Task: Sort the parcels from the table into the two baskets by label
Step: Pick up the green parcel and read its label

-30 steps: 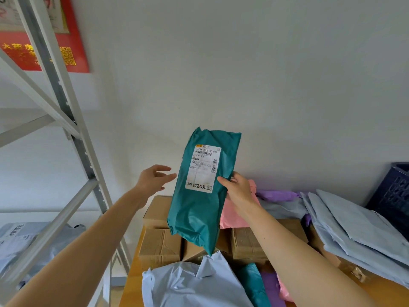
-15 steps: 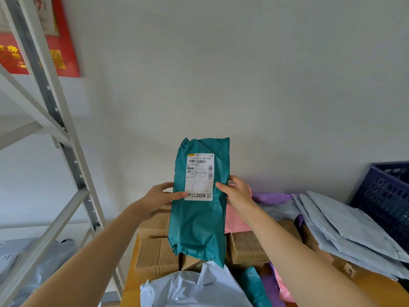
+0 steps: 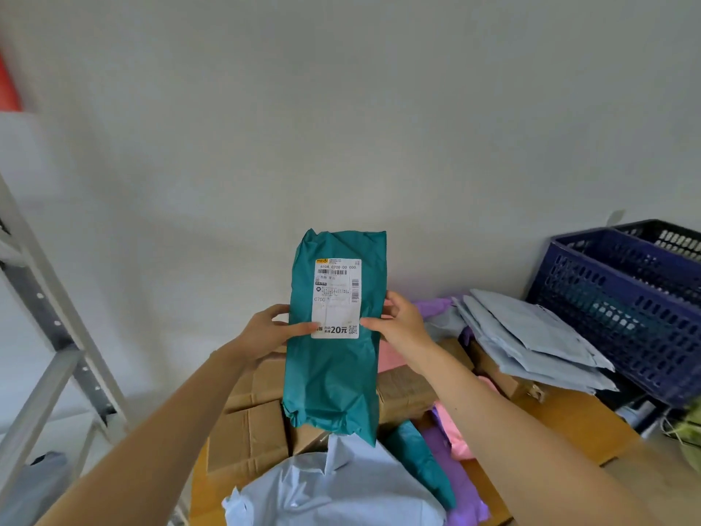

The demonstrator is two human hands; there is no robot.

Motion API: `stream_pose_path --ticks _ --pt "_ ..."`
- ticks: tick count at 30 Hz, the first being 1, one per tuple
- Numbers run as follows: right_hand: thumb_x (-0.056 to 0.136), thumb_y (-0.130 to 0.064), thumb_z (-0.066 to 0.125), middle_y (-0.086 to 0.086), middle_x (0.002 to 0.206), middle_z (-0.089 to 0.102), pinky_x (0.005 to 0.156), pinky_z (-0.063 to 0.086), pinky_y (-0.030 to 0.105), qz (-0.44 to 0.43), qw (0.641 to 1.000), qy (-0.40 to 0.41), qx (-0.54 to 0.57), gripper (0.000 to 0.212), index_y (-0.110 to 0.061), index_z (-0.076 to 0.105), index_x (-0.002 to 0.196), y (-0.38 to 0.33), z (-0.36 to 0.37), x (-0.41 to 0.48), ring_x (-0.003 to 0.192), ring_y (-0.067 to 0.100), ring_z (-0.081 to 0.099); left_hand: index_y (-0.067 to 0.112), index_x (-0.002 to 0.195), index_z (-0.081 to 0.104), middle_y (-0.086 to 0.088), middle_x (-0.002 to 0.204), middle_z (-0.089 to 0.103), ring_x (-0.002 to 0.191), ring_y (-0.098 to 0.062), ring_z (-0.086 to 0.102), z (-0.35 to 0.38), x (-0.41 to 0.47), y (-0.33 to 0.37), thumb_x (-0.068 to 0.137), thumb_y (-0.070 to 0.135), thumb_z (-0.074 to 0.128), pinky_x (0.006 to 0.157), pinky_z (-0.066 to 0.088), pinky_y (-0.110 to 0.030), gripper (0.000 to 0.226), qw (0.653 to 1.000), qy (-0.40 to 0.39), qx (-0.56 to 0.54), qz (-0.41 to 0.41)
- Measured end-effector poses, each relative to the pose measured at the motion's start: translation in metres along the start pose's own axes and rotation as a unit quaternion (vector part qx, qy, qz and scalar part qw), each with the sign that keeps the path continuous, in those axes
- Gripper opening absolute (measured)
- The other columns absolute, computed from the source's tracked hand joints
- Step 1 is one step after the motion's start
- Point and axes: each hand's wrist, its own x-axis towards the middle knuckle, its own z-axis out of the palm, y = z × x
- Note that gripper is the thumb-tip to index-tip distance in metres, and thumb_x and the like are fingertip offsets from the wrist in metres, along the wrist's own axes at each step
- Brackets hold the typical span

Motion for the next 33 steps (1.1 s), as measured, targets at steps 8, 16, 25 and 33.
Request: stream_pose_path --ticks 8,16,25,33 --pt "0.08 0.007 0.071 -0.008 0.101 0.06 0.064 0.05 0.01 0.041 0.996 0.084 -0.002 0.047 -0.01 0.054 0.121 0.014 -0.06 -0.023 0.087 0.003 0.06 0.021 0.133 0.051 -0.002 0.114 0.067 0.095 -0.022 0.071 0.068 0.03 0.003 0.06 0.034 0.089 0.077 0.06 -0.041 0.083 0.998 -0.068 0.0 0.003" --pt "0.077 0.004 0.075 0.006 0.121 0.06 0.078 0.055 0.023 0.067 0.977 0.2 -0.014 0.063 -0.011 0.048 0.131 0.033 -0.158 -0.066 0.101 0.014 0.059 0.014 0.128 0.053 -0.003 0.11 0.066 0.094 -0.019 0.067 0.188 0.042 0.019 0.071 0.028 0.084 0.069 0.056 -0.032 0.066 0.986 -0.157 0.042 0.034" --pt "0.077 0.002 0.076 0.006 0.124 0.056 0.085 0.053 0.031 0.067 0.96 0.271 -0.038 0.067 -0.012 0.046 0.136 0.051 -0.283 -0.125 0.11 0.019 0.055 0.013 0.128 0.053 -0.008 0.114 0.069 0.087 -0.023 0.072 0.331 0.026 0.031 0.072 0.023 0.085 0.063 0.061 -0.034 0.066 0.973 -0.226 0.041 0.019" --pt "0.076 0.005 0.076 0.005 0.112 0.058 0.064 0.051 0.013 0.062 0.945 0.319 -0.035 0.06 -0.008 0.05 0.129 0.071 -0.406 -0.186 0.099 0.019 0.058 0.012 0.136 0.044 -0.007 0.116 0.064 0.091 -0.022 0.069 0.467 -0.012 0.045 0.071 0.031 0.084 0.065 0.058 -0.034 0.079 0.962 -0.257 0.082 0.028"
